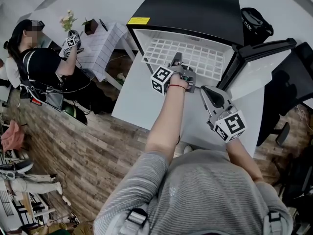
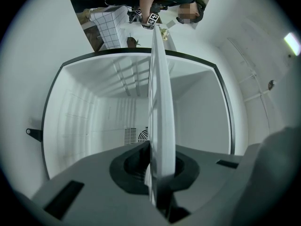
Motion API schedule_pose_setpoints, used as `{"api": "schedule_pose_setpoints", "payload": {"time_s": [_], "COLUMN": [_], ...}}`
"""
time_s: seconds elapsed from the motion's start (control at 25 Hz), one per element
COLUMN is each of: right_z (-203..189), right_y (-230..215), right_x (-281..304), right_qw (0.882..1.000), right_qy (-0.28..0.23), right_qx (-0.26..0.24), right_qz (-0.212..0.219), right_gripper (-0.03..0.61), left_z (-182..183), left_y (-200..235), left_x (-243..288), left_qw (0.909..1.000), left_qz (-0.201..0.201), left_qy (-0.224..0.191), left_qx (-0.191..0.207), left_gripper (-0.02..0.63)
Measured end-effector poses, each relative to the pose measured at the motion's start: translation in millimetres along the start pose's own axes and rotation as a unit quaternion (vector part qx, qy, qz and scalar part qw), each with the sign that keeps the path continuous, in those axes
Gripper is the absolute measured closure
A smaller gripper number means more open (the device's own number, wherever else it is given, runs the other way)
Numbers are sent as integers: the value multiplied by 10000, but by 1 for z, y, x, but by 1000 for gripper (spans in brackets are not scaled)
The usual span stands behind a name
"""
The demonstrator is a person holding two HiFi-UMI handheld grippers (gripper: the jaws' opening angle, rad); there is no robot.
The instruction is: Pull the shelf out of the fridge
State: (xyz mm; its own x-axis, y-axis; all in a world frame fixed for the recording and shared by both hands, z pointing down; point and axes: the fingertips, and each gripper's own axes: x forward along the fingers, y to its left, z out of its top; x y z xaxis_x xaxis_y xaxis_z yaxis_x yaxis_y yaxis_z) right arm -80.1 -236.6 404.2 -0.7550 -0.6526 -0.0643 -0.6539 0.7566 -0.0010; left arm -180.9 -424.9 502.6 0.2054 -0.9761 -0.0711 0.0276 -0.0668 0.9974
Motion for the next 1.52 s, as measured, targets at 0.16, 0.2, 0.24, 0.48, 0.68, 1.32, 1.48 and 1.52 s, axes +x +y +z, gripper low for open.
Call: {"api": "schedule_pose_setpoints", "payload": {"time_s": [0.16,0.2,0.24,0.48,0.68,1.32,1.48,1.52], "right_z": [1,1,1,0,0,-11,-30,-37], "right_y": [-1,0,0,8,12,22,30,32], "right_x": [0,1,2,-1,-7,-18,-23,-25], "right_qw": [10000,10000,10000,10000,9999,9998,9993,9991], "right_qy": [-1,-6,-11,-18,-15,64,192,234], "right_qx": [8,6,6,-6,-33,16,80,116], "right_qz": [9,20,33,89,102,213,306,328], "right_gripper": [565,565,565,565,565,566,565,565], "left_z": [-1,-1,0,0,0,1,1,1], "left_y": [-2,-2,-2,-1,-2,-4,-4,-4], "left_x": [-9,-10,-12,-21,-28,-40,-40,-40], "left_qw": [10000,10000,10000,10000,9999,9999,9998,9998], "left_qz": [-65,-70,-71,-61,-78,-21,-22,-24], "left_qy": [-12,-13,-18,-38,-73,-156,-177,-178], "left_qx": [-5,-6,-9,-14,-20,-29,-36,-42], "left_gripper": [580,580,580,580,580,580,580,580]}}
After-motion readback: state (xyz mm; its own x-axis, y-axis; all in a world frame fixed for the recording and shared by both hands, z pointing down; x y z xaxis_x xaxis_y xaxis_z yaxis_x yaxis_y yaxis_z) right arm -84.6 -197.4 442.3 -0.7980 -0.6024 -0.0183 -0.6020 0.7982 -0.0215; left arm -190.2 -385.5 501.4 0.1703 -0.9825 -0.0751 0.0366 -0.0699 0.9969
